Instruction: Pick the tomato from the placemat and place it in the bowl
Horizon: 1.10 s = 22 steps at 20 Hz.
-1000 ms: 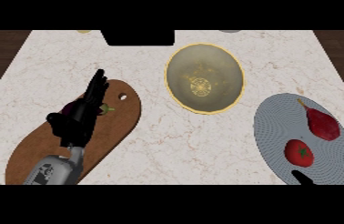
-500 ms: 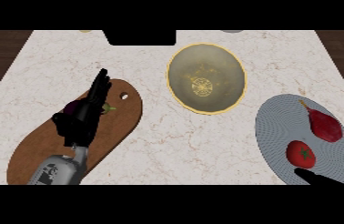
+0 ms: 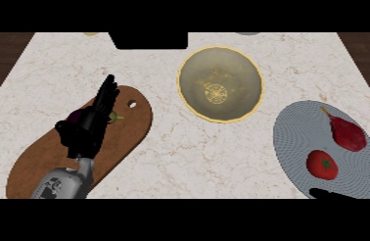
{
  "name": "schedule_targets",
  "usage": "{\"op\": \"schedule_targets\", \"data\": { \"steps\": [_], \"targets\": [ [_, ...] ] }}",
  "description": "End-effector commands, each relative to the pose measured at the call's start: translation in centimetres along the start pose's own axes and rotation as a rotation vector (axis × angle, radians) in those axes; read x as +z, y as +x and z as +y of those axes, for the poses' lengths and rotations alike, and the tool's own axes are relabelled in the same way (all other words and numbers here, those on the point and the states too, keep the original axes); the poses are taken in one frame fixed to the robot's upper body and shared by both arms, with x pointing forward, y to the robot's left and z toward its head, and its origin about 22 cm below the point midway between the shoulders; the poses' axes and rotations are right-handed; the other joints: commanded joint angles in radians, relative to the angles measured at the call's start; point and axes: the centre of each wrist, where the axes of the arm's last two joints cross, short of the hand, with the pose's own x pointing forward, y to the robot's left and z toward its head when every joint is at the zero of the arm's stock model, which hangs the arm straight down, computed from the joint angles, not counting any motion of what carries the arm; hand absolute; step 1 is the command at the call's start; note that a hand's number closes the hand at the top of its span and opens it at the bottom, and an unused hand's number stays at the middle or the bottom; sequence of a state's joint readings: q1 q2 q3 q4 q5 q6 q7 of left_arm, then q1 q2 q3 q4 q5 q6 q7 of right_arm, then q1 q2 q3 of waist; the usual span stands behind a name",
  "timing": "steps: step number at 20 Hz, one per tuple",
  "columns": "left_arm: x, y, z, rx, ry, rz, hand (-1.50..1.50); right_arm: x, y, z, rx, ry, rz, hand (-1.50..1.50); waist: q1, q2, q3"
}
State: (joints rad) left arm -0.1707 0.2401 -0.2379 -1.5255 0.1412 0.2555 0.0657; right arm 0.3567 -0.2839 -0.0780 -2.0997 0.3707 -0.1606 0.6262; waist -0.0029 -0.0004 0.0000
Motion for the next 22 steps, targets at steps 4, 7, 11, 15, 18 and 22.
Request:
{"op": "schedule_targets", "data": {
  "steps": [4,7,11,15,18,22],
  "targets": [
    [-0.1,-0.1,1.3,-0.006,0.007,-0.012,0.0,2.4,-2.1,-0.7,-0.062,0.006,-0.04,-1.5,-0.006,-0.001,0.0],
    [0.4,-0.3,1.8,0.002,0.013,0.007,0.0,2.5,-2.5,0.7,-0.119,0.016,-0.074,-1.5,-0.004,-0.001,0.0],
    [-0.5,-0.3,0.1,0.012,-0.003,0.003,0.0,2.5,-2.0,-0.2,-0.16,0.034,-0.089,-1.5,-0.006,0.0,0.0],
    [0.2,0.0,-0.3,0.001,0.01,0.002,0.0,0.2,-4.3,-0.5,-0.199,0.027,-0.075,-1.5,-0.002,0.0,0.0],
    [2.4,0.0,-0.2,0.012,-0.013,-0.009,0.0,1.7,-2.6,3.4,-0.214,0.043,-0.037,-1.5,0.004,-0.001,0.0],
    [-0.5,1.8,1.7,0.002,-0.002,0.0,0.0,-1.0,-3.8,1.4,-0.242,0.043,-0.036,-1.5,0.0,0.0,0.0]
  ]
}}
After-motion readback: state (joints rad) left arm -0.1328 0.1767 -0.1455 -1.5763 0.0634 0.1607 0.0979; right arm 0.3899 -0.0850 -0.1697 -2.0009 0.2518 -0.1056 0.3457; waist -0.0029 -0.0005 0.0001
